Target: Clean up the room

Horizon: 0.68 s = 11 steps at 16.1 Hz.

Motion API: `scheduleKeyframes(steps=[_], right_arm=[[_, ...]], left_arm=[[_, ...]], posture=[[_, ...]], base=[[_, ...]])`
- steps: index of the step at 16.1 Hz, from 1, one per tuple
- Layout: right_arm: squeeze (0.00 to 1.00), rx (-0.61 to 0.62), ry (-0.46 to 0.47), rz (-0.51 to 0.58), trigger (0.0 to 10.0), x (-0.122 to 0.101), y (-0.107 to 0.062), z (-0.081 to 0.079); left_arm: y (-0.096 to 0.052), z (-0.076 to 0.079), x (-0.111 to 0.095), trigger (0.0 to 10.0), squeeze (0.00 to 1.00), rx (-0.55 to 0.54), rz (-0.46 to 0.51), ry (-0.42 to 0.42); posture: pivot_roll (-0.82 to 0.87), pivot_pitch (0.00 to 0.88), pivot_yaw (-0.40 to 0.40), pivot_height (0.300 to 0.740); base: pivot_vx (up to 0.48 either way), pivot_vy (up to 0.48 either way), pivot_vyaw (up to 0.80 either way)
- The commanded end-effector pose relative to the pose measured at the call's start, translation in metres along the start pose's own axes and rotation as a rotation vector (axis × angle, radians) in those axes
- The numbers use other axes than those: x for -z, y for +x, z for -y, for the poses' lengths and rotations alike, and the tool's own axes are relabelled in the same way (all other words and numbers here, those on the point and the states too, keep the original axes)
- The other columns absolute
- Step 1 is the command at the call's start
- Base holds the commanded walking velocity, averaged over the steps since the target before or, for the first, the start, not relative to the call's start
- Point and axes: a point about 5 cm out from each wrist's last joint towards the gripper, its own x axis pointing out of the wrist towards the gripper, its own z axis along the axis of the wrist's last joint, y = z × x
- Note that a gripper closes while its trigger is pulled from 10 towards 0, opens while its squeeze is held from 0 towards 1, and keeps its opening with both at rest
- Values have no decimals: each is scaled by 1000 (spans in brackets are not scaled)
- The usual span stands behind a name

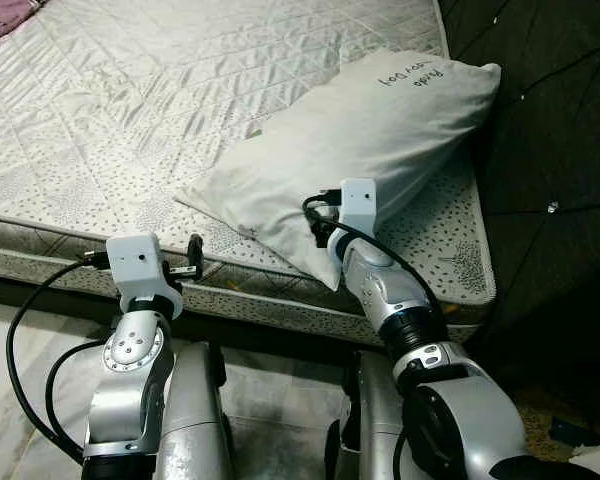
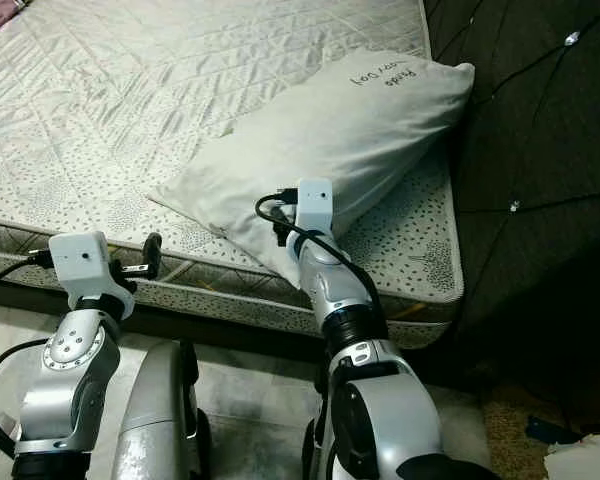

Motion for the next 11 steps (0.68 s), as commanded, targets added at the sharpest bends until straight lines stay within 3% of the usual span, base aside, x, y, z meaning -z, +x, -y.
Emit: scheduleKeyframes(steps=[1,11], right_arm=[[0,-26,2,24,0,-8,2,-8],[0,-26,2,24,0,-8,2,-8]], left_arm=[[0,1,1,10000,0,5,-8,13],[0,1,1,10000,0,5,-8,13]], posture=[[156,127,-41,572],[156,127,-41,572]], base=[[0,0,0],[0,0,0]])
